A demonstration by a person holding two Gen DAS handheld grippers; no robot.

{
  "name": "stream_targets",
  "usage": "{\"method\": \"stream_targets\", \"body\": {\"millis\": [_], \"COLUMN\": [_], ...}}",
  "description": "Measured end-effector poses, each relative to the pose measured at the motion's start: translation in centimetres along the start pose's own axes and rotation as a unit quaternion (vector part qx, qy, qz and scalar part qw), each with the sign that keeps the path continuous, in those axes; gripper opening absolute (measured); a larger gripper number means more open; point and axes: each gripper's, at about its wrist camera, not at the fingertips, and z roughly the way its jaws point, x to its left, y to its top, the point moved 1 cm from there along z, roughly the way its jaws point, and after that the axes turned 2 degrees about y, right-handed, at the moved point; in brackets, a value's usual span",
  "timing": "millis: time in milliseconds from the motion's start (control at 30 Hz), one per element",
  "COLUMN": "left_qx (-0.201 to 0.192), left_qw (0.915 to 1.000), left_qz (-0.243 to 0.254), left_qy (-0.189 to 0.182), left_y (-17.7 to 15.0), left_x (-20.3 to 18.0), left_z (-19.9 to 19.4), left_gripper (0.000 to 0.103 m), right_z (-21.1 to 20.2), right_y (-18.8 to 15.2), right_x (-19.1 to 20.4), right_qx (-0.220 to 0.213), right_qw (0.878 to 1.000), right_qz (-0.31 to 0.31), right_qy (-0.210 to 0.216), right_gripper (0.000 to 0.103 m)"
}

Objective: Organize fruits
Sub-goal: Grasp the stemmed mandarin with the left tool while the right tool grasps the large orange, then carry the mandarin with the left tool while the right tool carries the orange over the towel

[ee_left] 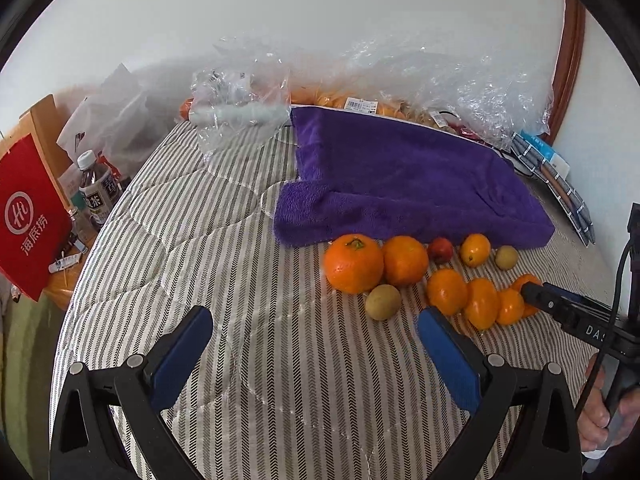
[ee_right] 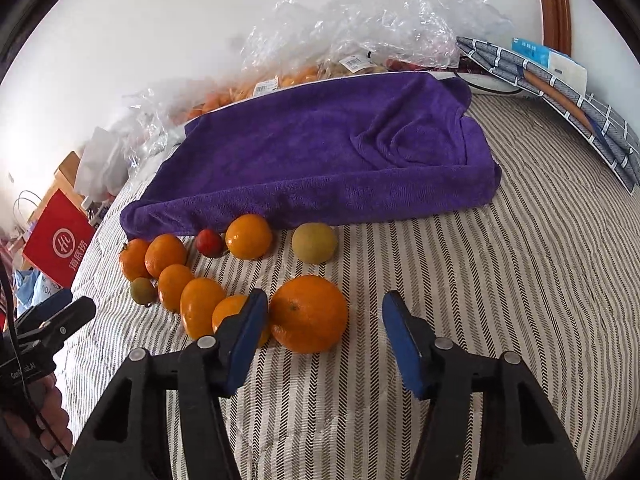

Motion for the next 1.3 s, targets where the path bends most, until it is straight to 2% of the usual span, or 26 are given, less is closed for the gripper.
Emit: {"method": "stream_targets", "body": {"millis": [133,200,267,333,433,600,667,767,933,1000,1033,1067,1233,1300], "left_qx": [0.001,0.004,0.005,0.002,-0.004,0.004,0.012,0.027,0.026,0.024,0.027,0.03,0.027,0.026], "left_qw": [1.0,1.0,0.9999,0.9996,0.9992,0.9997,0.9998,0.9991,0.9987,0.9981,0.9972,0.9966,0.9984,0.9984], "left_qz": [-0.003,-0.008,-0.012,-0.019,-0.026,-0.007,-0.006,-0.013,-0.009,-0.008,-0.008,-0.009,-0.008,-0.011], "left_qy": [-0.002,-0.004,-0.008,-0.019,-0.031,-0.023,-0.018,-0.031,-0.043,-0.057,-0.069,-0.077,-0.049,-0.05], "left_y": [0.2,0.2,0.3,0.5,1.0,1.9,2.1,2.0,2.2,2.3,2.4,2.4,2.2,2.1], "left_x": [-0.1,-0.1,-0.1,-0.1,-0.2,-0.9,-0.8,-0.4,-0.6,-0.5,-0.5,-0.3,0.7,1.0], "left_z": [0.3,0.6,0.8,0.7,0.9,2.9,3.8,4.9,5.9,6.0,6.0,6.0,5.4,5.4], "left_gripper": [0.103,0.103,0.103,0.103,0.102,0.087,0.076,0.066,0.065,0.056,0.045,0.041,0.041,0.042], "right_z": [-0.1,0.4,0.9,0.7,0.2,-1.0,-1.4,-1.6,-1.4,-1.0,-0.8,-0.8,-0.6,-0.5], "right_y": [-0.1,-0.2,-0.2,-0.3,-0.4,-0.6,-0.8,-0.9,-1.1,-1.1,-1.1,-1.1,-0.9,-0.9], "right_x": [0.4,0.7,0.8,1.0,0.9,-0.2,-0.8,-1.4,-2.5,-2.5,-2.6,-2.5,-2.6,-2.6], "right_qx": [0.008,0.01,0.02,0.012,0.0,-0.017,-0.018,-0.016,-0.021,-0.019,-0.017,-0.019,-0.022,-0.022], "right_qw": [1.0,1.0,0.999,0.999,0.999,0.998,0.998,0.997,0.998,0.998,0.998,0.998,0.997,0.997], "right_qz": [-0.015,-0.024,-0.028,-0.034,-0.04,-0.044,-0.046,-0.051,-0.034,-0.033,-0.033,-0.035,-0.038,-0.036], "right_qy": [0.004,-0.008,-0.006,-0.002,-0.015,-0.042,-0.046,-0.059,-0.047,-0.052,-0.055,-0.056,-0.061,-0.065], "right_gripper": [0.055,0.055,0.05,0.041,0.041,0.041,0.041,0.041,0.041,0.042,0.043,0.043,0.046,0.046]}}
